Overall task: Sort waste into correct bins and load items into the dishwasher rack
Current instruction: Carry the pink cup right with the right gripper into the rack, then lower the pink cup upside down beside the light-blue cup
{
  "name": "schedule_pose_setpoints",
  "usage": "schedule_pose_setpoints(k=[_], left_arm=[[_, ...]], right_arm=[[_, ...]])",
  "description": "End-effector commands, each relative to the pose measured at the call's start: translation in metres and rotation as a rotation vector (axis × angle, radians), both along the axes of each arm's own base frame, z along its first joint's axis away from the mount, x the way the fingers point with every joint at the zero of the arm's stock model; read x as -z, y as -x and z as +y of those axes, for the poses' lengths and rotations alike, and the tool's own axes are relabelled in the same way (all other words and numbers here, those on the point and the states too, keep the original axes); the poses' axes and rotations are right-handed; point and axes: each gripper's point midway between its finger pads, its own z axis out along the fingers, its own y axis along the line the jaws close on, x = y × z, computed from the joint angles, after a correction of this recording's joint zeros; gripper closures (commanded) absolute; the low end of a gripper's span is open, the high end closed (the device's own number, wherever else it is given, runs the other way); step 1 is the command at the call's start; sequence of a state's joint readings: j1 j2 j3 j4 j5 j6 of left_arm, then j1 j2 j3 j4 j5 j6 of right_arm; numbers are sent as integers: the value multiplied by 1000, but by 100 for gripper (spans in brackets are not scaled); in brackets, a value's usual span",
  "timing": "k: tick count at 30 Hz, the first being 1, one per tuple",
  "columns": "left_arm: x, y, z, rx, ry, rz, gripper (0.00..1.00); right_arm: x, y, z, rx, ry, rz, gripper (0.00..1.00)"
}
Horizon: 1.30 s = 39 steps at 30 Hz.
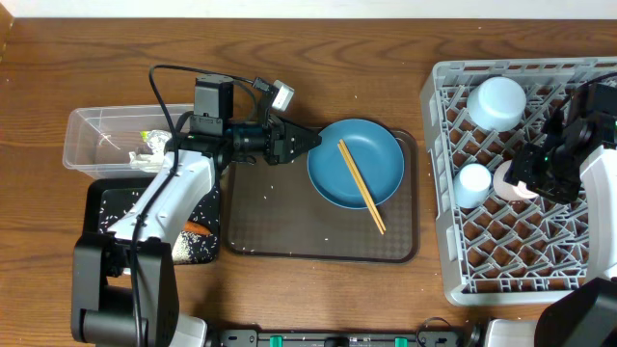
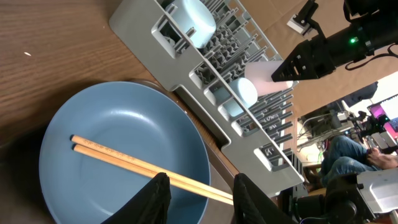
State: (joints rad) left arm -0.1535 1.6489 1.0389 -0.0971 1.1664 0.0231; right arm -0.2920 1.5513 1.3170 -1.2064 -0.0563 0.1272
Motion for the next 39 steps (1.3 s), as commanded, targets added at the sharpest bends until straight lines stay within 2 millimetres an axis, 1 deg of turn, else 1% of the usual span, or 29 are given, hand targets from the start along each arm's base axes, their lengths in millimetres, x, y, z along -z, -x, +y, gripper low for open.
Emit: schedule_pose_setpoints(k=[1, 8, 17, 18, 21, 25, 27, 31, 33, 36, 39], left_arm=[[2, 1, 0, -3, -7, 0, 64], [2, 1, 0, -3, -7, 0, 64], [2, 1, 0, -3, -7, 0, 64], [2, 1, 0, -3, -7, 0, 64], [2, 1, 0, -3, -7, 0, 64], [2, 1, 0, -3, -7, 0, 64], [2, 1, 0, -3, -7, 0, 64], [2, 1, 0, -3, -7, 0, 64], [2, 1, 0, -3, -7, 0, 64], [2, 1, 0, -3, -7, 0, 64], [2, 1, 0, -3, -7, 0, 64]], right_arm=[[4, -2, 12, -7, -44, 5, 67], [4, -4, 21, -40, -43, 6, 66], [4, -4, 24, -50, -42, 6, 63], [4, -4, 24, -50, -42, 7, 61], [4, -4, 23, -50, -35, 9, 51], [4, -3, 20, -48, -16, 14, 27], [4, -2, 18, -46, -7, 17, 20], [4, -2, 18, -45, -5, 17, 13], [4, -3, 18, -45, -5, 16, 12], [4, -4, 17, -46, -5, 12, 12], [4, -2, 18, -46, -8, 20, 16]])
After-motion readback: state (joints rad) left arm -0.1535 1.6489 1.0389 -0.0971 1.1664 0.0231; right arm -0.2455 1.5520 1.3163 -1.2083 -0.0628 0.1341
